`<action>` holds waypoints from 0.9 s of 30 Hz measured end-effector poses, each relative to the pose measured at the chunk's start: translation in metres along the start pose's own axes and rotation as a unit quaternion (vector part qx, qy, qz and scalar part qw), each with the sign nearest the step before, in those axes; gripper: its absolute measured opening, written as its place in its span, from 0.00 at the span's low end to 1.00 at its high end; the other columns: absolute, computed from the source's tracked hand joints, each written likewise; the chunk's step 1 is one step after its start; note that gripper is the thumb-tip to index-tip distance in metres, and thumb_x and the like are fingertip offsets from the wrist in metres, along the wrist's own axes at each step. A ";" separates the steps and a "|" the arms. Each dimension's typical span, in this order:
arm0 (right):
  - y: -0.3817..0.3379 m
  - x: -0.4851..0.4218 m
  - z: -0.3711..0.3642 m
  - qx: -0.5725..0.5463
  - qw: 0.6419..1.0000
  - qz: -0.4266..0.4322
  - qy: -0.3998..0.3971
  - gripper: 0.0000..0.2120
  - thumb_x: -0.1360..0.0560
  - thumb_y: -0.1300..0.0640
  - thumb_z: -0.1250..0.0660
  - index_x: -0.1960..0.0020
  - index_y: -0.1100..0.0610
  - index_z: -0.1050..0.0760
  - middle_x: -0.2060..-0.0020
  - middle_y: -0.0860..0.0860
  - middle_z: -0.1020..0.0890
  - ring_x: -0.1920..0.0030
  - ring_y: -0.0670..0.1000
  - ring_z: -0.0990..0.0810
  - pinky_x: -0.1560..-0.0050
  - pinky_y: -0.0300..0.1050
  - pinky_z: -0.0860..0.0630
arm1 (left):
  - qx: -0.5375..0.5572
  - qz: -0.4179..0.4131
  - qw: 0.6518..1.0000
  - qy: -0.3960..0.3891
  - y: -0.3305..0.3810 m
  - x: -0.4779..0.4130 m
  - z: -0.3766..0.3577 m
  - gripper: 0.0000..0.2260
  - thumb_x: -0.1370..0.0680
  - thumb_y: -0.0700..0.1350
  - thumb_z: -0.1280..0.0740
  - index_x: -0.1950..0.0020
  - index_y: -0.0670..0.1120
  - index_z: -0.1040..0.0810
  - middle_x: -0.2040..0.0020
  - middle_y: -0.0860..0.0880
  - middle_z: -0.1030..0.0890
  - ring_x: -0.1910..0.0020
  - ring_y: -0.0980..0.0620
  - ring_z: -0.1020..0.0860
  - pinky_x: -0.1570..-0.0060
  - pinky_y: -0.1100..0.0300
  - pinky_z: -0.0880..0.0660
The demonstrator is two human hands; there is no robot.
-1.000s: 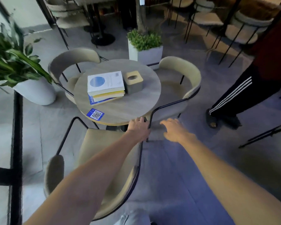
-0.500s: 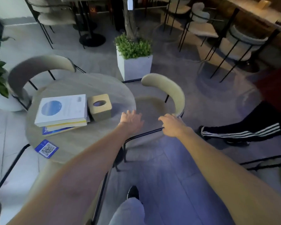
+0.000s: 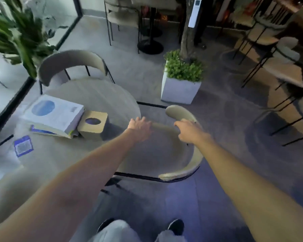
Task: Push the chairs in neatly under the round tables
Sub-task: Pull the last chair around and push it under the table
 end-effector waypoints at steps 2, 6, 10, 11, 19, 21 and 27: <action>0.008 -0.021 0.008 0.026 0.998 0.054 -0.009 0.24 0.24 0.63 0.40 0.30 0.51 0.30 0.34 0.54 0.28 0.33 0.58 0.31 0.36 0.54 0.33 | 0.030 0.049 0.998 0.013 0.001 -0.006 0.004 0.20 0.18 0.58 0.43 0.30 0.51 0.29 0.34 0.45 0.28 0.35 0.42 0.29 0.38 0.47 0.31; 0.013 -0.060 0.026 0.075 0.986 0.146 -0.015 0.25 0.23 0.61 0.38 0.27 0.51 0.31 0.31 0.54 0.29 0.30 0.59 0.33 0.32 0.55 0.33 | 0.078 0.138 0.987 0.029 0.004 -0.008 0.002 0.20 0.18 0.59 0.47 0.31 0.52 0.29 0.35 0.45 0.27 0.36 0.41 0.27 0.39 0.48 0.30; 0.000 -0.097 0.034 0.127 0.963 0.238 0.003 0.23 0.25 0.59 0.37 0.30 0.50 0.30 0.35 0.54 0.26 0.35 0.59 0.29 0.36 0.56 0.30 | 0.099 0.219 0.970 0.024 0.000 -0.016 -0.001 0.19 0.18 0.58 0.45 0.31 0.54 0.28 0.36 0.45 0.27 0.38 0.41 0.26 0.39 0.48 0.30; -0.005 -0.105 0.035 0.134 0.957 0.257 0.004 0.23 0.25 0.60 0.37 0.30 0.50 0.30 0.35 0.54 0.26 0.35 0.59 0.30 0.36 0.55 0.31 | 0.102 0.234 0.967 0.024 -0.002 -0.019 -0.002 0.19 0.19 0.58 0.44 0.32 0.53 0.27 0.37 0.45 0.26 0.38 0.41 0.26 0.40 0.49 0.30; -0.019 -0.152 0.049 0.186 0.913 0.363 0.003 0.24 0.24 0.60 0.38 0.28 0.51 0.31 0.35 0.56 0.26 0.34 0.60 0.31 0.34 0.57 0.32 | 0.141 0.342 0.928 0.045 -0.005 -0.040 0.005 0.20 0.19 0.60 0.47 0.35 0.51 0.26 0.39 0.44 0.26 0.39 0.41 0.26 0.42 0.48 0.30; -0.017 -0.158 0.048 0.198 0.902 0.384 -0.007 0.22 0.24 0.60 0.39 0.29 0.52 0.31 0.36 0.56 0.26 0.34 0.60 0.31 0.34 0.57 0.32 | 0.148 0.364 0.919 0.039 0.001 -0.038 0.005 0.21 0.19 0.61 0.47 0.34 0.51 0.26 0.38 0.44 0.26 0.38 0.41 0.26 0.41 0.48 0.30; -0.003 -0.176 0.035 0.238 0.852 0.466 -0.020 0.25 0.24 0.61 0.40 0.27 0.52 0.32 0.34 0.56 0.27 0.34 0.61 0.31 0.35 0.57 0.33 | 0.164 0.460 0.872 0.041 0.033 -0.026 0.004 0.20 0.18 0.60 0.46 0.34 0.50 0.25 0.38 0.44 0.25 0.39 0.41 0.26 0.42 0.47 0.31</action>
Point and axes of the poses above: each hand's wrist, its own x-axis away from the middle knuckle, its own z-axis out of the back of the hand, y = z × x, the point moved 6 cm from there along -x, towards the middle knuckle
